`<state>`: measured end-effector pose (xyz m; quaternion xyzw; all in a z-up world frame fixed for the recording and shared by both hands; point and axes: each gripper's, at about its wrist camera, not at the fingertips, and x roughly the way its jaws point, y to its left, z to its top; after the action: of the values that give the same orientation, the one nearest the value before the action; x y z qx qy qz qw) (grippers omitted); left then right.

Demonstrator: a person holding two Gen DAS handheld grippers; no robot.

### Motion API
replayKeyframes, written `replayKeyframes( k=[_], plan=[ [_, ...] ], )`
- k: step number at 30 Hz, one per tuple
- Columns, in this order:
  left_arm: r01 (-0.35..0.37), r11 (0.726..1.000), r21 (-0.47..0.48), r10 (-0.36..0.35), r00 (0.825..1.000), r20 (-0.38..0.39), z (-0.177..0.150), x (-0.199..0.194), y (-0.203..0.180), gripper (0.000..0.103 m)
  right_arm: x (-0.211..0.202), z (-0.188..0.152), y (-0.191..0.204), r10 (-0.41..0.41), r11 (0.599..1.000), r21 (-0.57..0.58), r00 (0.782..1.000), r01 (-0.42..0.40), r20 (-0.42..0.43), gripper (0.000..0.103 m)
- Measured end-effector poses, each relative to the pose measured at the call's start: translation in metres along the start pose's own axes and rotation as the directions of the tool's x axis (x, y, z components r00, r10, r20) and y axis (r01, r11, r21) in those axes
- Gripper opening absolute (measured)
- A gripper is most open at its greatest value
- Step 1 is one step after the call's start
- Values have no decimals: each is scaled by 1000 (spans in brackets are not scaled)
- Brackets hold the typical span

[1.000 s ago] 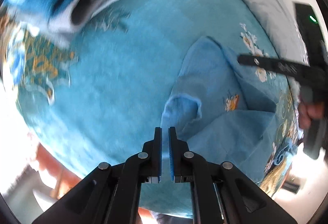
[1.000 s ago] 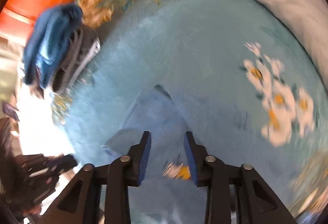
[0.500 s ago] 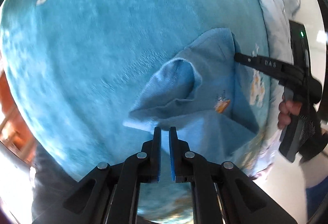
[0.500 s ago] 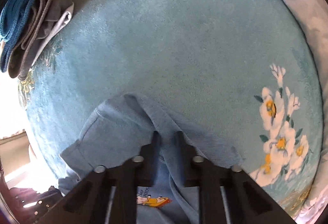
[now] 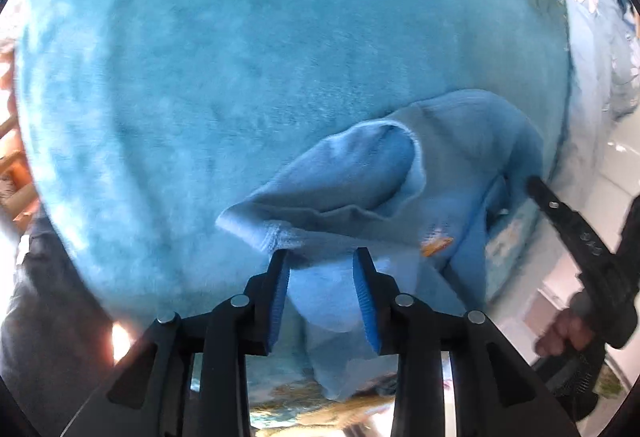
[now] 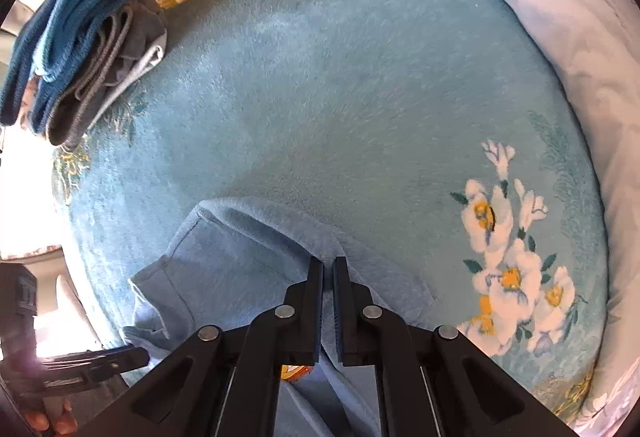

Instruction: Fold clothes

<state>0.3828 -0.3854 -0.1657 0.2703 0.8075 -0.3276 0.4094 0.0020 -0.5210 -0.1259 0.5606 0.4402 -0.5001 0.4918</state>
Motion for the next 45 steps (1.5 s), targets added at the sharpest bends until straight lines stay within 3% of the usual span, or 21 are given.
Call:
replayKeyframes(
  k=[6,9,12,23,28,31,32,33,36,41,45],
  plan=[
    [-109,993,-44,110,994,21,-8,6,-13,37,-8,-6,-8,8,1000,22,1000,-8,14,5],
    [-123,988,-94,128,991,43,-13,6,-19,46,-13,-11,-7,13,999,31,1000,-14,19,5],
    [-199,977,-79,204,977,66,-11,9,-25,57,-15,-20,-6,18,999,43,1000,-19,22,5],
    [-106,965,-239,116,993,26,-3,24,-8,58,-17,-25,-2,34,995,89,999,-36,24,5],
    [-66,956,-284,68,998,-4,-2,39,-10,58,-16,-24,-1,36,993,109,999,-39,26,5],
    [-31,964,-266,29,1000,-9,-2,44,-19,57,-15,-24,0,36,993,116,999,-39,25,5],
    [-24,968,-250,24,1000,-5,-2,45,-23,53,-15,-24,0,36,992,122,999,-39,24,5],
    [-18,972,-233,18,1000,-2,-2,46,-27,38,-15,-23,1,37,991,125,999,-39,24,5],
    [-17,983,-183,14,1000,-16,-2,49,-41,11,-17,-21,5,37,988,151,999,-41,28,5],
    [-38,999,-25,38,999,11,-5,35,-76,8,-33,-24,6,9,983,184,998,-19,57,5],
    [-66,988,138,57,996,70,-13,12,-118,8,-65,-42,-10,-12,965,260,993,-20,119,5]
  ],
)
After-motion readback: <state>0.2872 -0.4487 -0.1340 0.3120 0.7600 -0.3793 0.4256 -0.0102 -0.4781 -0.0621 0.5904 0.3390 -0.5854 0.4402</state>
